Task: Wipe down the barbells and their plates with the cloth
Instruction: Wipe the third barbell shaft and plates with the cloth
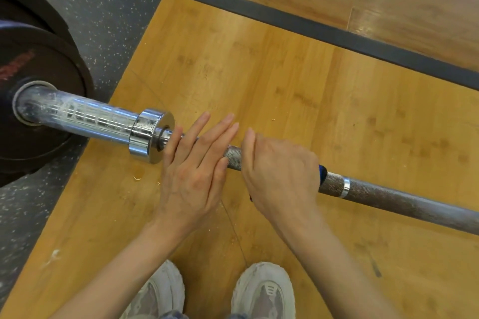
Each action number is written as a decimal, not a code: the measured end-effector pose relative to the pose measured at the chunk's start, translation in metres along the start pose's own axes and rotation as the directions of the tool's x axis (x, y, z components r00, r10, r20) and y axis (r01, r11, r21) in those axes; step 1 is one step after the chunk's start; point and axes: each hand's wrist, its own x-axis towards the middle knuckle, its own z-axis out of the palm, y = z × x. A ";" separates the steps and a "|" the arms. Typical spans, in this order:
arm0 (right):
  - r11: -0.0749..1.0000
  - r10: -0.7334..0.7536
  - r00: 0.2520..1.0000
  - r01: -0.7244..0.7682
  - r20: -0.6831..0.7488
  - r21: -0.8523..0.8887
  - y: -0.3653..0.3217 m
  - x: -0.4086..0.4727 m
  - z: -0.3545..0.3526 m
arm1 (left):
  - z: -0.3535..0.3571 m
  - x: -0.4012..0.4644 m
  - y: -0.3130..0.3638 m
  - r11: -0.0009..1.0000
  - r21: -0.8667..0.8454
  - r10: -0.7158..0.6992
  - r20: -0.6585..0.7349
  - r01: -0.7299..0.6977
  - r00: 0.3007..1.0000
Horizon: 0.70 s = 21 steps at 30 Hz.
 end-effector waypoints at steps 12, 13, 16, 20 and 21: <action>0.976 -0.106 0.994 0.102 0.008 0.191 -0.015 -0.049 0.004 | -0.037 -0.014 -0.015 0.991 0.024 -0.132 -0.077 0.135 0.988; 0.969 -0.146 0.989 0.142 0.008 0.203 -0.014 -0.048 0.005 | -0.039 -0.012 -0.017 0.985 0.017 -0.167 -0.096 0.169 0.981; 0.970 -0.169 0.984 0.156 0.056 0.188 0.012 -0.056 -0.004 | -0.044 -0.007 -0.027 0.966 -0.014 -0.259 -0.089 0.258 0.962; 0.985 -0.070 0.997 0.064 0.031 0.162 0.014 -0.064 -0.007 | -0.047 -0.009 -0.031 0.959 -0.006 -0.285 -0.040 0.285 0.958; 0.982 -0.062 0.998 0.058 0.019 0.178 0.001 -0.061 -0.002 | -0.047 -0.011 -0.030 0.957 -0.010 -0.289 -0.032 0.289 0.957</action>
